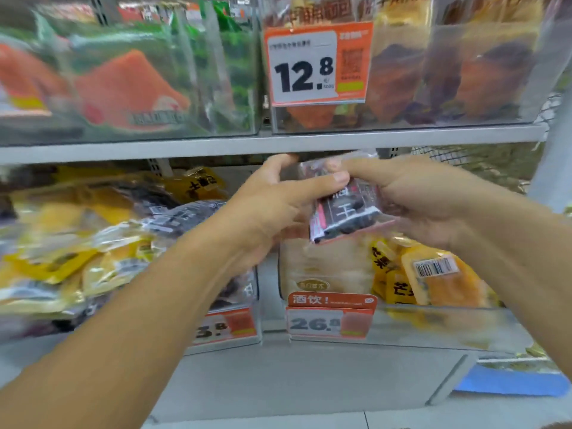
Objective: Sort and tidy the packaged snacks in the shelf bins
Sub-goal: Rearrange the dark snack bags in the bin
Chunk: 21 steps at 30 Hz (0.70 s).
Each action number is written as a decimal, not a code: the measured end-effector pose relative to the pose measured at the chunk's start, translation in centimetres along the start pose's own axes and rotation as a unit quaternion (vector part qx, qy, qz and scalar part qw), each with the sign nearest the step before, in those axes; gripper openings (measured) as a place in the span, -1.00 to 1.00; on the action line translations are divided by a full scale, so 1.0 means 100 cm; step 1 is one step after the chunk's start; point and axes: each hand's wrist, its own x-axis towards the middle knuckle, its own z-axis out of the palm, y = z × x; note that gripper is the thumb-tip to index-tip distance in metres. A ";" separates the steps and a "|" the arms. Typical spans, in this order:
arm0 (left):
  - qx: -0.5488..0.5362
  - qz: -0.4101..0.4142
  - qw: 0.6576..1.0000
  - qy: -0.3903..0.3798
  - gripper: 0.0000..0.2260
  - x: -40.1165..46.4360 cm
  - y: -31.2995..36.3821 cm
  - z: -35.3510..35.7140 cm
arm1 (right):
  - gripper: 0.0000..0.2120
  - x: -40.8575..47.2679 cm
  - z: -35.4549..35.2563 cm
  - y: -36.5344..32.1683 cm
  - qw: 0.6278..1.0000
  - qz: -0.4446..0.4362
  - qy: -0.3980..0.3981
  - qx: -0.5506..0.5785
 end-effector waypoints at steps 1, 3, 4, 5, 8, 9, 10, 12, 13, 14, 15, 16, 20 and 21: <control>-0.006 -0.011 1.000 0.004 -0.52 -0.002 0.001 -0.009 | -0.67 0.005 0.013 -0.003 1.000 -0.007 0.007 -0.007; -0.013 -0.022 1.000 0.017 -0.60 -0.004 0.000 -0.023 | -0.67 0.014 0.032 -0.005 1.000 -0.005 0.010 -0.012; -0.023 -0.021 0.999 0.034 -0.67 -0.005 -0.001 -0.030 | -0.64 0.018 0.042 -0.005 1.000 -0.003 0.001 -0.014; -0.035 -0.017 0.998 0.049 -0.74 -0.006 -0.002 -0.038 | -0.61 0.020 0.051 -0.005 1.000 -0.002 -0.010 -0.014; -0.026 -0.010 0.993 0.114 -0.85 -0.012 -0.002 -0.065 | -0.62 0.024 0.073 -0.006 0.998 -0.010 -0.057 -0.020; -0.019 -0.012 0.989 0.148 -0.82 -0.014 -0.002 -0.076 | -0.63 0.025 0.081 -0.005 0.996 -0.019 -0.075 -0.040; -0.011 -0.012 0.982 0.188 -0.79 -0.015 -0.003 -0.086 | -0.61 0.028 0.090 -0.001 0.992 -0.036 -0.089 -0.077; 0.013 -0.005 0.965 0.264 -0.78 -0.016 -0.008 -0.102 | -0.36 0.032 0.109 0.007 0.976 -0.095 -0.101 -0.168; 0.022 -0.002 0.955 0.296 -0.77 -0.016 -0.011 -0.109 | -0.24 0.033 0.118 0.010 0.960 -0.141 -0.104 -0.219; 0.030 0.001 0.945 0.324 -0.74 -0.015 -0.014 -0.114 | -0.19 0.034 0.127 0.012 0.938 -0.184 -0.112 -0.271; 0.047 0.007 0.937 0.346 -0.69 -0.015 -0.016 -0.119 | -0.24 0.037 0.136 0.015 0.915 -0.218 -0.119 -0.319; 0.080 0.013 0.929 0.361 -0.67 -0.016 -0.017 -0.123 | -0.34 0.041 0.144 0.017 0.898 -0.238 -0.121 -0.351; 0.318 0.014 0.883 0.346 -0.79 -0.024 -0.021 -0.144 | -0.39 0.068 0.163 0.022 0.851 -0.247 -0.114 -0.450; 0.385 0.009 0.863 0.327 -0.79 -0.026 -0.023 -0.150 | -0.40 0.074 0.168 0.021 0.833 -0.241 -0.116 -0.484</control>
